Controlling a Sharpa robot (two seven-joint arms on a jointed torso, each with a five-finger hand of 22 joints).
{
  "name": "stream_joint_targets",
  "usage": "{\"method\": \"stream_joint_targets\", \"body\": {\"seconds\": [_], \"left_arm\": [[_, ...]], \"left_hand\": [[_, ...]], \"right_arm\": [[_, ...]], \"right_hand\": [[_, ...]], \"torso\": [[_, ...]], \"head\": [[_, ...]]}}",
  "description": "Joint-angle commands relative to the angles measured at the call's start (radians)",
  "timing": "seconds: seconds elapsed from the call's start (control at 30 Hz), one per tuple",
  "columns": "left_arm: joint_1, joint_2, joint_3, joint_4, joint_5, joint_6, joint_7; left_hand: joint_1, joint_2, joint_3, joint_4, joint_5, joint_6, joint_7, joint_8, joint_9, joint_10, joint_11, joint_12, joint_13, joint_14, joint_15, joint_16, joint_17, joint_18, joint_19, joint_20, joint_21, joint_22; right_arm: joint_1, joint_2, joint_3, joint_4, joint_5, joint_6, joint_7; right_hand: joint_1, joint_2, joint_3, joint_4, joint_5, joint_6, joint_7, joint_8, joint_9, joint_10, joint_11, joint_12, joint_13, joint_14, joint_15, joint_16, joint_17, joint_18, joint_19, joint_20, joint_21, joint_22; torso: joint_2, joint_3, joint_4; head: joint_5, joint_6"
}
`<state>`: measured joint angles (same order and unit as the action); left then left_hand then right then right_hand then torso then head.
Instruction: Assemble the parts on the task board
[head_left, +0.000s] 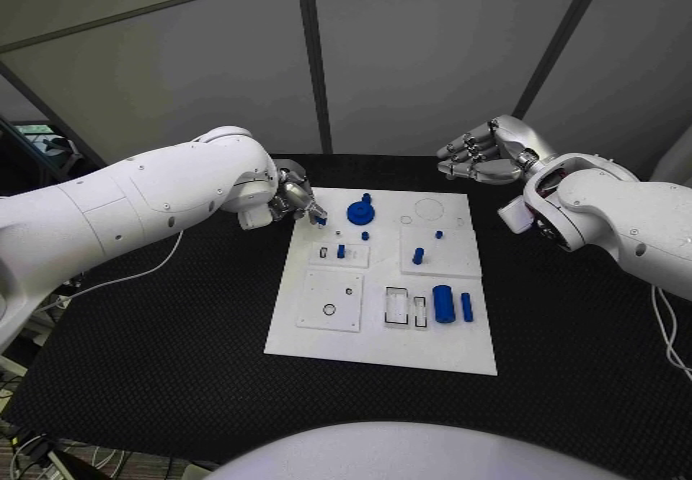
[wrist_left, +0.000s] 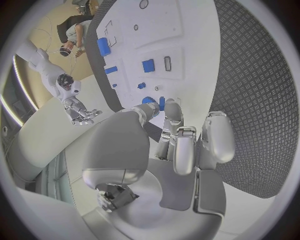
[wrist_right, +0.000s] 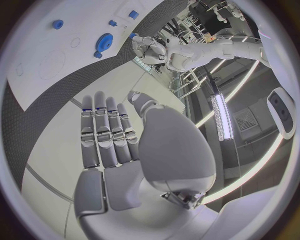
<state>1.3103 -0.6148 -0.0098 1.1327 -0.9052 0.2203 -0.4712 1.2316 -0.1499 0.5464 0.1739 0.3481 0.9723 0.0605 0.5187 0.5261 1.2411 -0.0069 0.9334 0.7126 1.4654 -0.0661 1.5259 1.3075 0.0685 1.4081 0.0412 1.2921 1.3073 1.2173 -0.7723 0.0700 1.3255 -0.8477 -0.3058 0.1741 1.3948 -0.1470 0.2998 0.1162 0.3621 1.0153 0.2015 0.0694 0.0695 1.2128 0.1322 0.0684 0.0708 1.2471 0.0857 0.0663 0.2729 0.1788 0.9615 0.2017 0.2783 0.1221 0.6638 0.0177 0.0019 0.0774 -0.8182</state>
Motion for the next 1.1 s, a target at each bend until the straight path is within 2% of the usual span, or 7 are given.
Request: {"method": "stream_joint_targets", "body": {"seconds": [0.03,0.27,0.4,0.53,0.63,0.8,1.1], "left_arm": [[0.001,-0.025,-0.001,0.049,0.039,-0.083,0.034],[-0.001,-0.086,-0.021,0.15,0.031,-0.117,0.024],[-0.004,-0.125,-0.041,0.22,-0.007,-0.14,0.009],[-0.008,-0.147,-0.05,0.263,-0.042,-0.154,-0.007],[-0.013,-0.155,-0.053,0.28,-0.067,-0.155,-0.016],[-0.021,-0.158,-0.055,0.291,-0.088,-0.151,-0.029],[-0.032,-0.142,-0.056,0.279,-0.122,-0.128,-0.037]], "left_hand": [[-0.014,-0.003,0.156,-0.151,0.007,0.008,-0.003,0.005,0.003,0.022,-0.011,0.008,0.003,0.089,-0.006,0.005,0.204,0.002,0.007,-0.001,0.005,0.05],[-0.024,-0.009,0.166,-0.162,0.015,0.011,-0.004,0.011,0.007,0.03,-0.013,0.014,0.008,0.09,-0.008,0.007,0.208,0.0,0.011,-0.002,0.011,0.056],[-0.036,-0.019,0.176,-0.174,0.031,0.017,-0.007,0.016,0.01,0.041,-0.016,0.025,0.022,0.092,-0.01,0.011,0.214,-0.002,0.017,-0.004,0.021,0.065],[-0.04,-0.022,0.179,-0.179,0.038,0.019,-0.008,0.018,0.011,0.047,-0.017,0.031,0.029,0.093,-0.011,0.013,0.216,-0.004,0.021,-0.005,0.028,0.071],[-0.043,-0.024,0.182,-0.182,0.043,0.021,-0.009,0.019,0.012,0.05,-0.018,0.034,0.033,0.093,-0.011,0.014,0.217,-0.004,0.023,-0.006,0.03,0.073],[-0.044,-0.024,0.183,-0.183,0.045,0.022,-0.009,0.019,0.012,0.051,-0.018,0.034,0.032,0.093,-0.012,0.013,0.216,-0.004,0.022,-0.006,0.029,0.072],[-0.046,-0.025,0.185,-0.185,0.048,0.022,-0.009,0.019,0.012,0.052,-0.018,0.035,0.033,0.093,-0.012,0.013,0.216,-0.004,0.022,-0.007,0.028,0.072]], "right_arm": [[0.002,-0.001,0.001,0.0,-0.002,0.003,0.004],[0.002,-0.002,0.001,-0.001,-0.002,0.002,0.004],[0.002,-0.003,0.001,-0.002,-0.002,0.002,0.004],[0.002,-0.004,0.001,-0.003,-0.002,0.001,0.003],[0.002,-0.003,0.0,-0.004,-0.002,0.001,0.003],[0.002,-0.002,0.0,-0.004,-0.002,0.001,0.003],[0.002,-0.002,0.0,-0.003,-0.002,0.001,0.003]], "right_hand": [[-0.005,0.008,0.005,-0.001,0.003,-0.007,-0.001,-0.001,0.0,-0.002,-0.002,0.0,-0.001,-0.004,-0.001,-0.002,-0.001,0.005,0.001,0.005,-0.007,-0.002],[-0.005,0.008,0.005,-0.001,0.003,-0.007,-0.001,-0.001,0.0,-0.002,-0.001,0.0,-0.001,-0.004,-0.001,-0.002,-0.001,0.005,0.002,0.005,-0.008,-0.002],[-0.005,0.008,0.005,-0.001,0.003,-0.007,-0.001,-0.001,0.0,-0.002,-0.001,0.0,-0.001,-0.004,-0.001,-0.002,-0.001,0.005,0.002,0.005,-0.008,-0.002],[-0.006,0.008,0.005,0.0,0.003,-0.007,0.0,-0.001,0.0,-0.002,-0.001,0.0,-0.001,-0.004,-0.001,-0.002,-0.002,0.005,0.002,0.005,-0.008,-0.002],[-0.006,0.008,0.005,0.0,0.003,-0.007,0.0,-0.001,0.0,-0.002,-0.001,0.0,-0.001,-0.004,-0.001,-0.002,-0.002,0.005,0.002,0.005,-0.008,-0.002],[-0.006,0.008,0.005,0.0,0.004,-0.007,-0.001,-0.001,0.0,-0.002,-0.001,0.0,-0.001,-0.004,-0.001,-0.002,-0.002,0.005,0.002,0.005,-0.008,-0.002],[-0.006,0.008,0.005,0.0,0.004,-0.007,-0.001,-0.001,0.0,-0.002,-0.001,0.0,-0.001,-0.004,-0.001,-0.002,-0.002,0.005,0.002,0.005,-0.008,-0.002]], "torso": [[0.0,-0.001,0.0004],[-0.003,0.0005,0.0018],[-0.005,0.0004,0.003],[-0.005,-0.0001,0.0038],[-0.006,0.0,0.0048],[-0.004,-0.0001,0.0021],[-0.003,0.0006,0.0031]], "head": [[0.002,0.001],[0.003,-0.001],[0.003,-0.002],[0.004,-0.002],[0.005,-0.003],[0.009,-0.001],[0.006,0.0]]}}
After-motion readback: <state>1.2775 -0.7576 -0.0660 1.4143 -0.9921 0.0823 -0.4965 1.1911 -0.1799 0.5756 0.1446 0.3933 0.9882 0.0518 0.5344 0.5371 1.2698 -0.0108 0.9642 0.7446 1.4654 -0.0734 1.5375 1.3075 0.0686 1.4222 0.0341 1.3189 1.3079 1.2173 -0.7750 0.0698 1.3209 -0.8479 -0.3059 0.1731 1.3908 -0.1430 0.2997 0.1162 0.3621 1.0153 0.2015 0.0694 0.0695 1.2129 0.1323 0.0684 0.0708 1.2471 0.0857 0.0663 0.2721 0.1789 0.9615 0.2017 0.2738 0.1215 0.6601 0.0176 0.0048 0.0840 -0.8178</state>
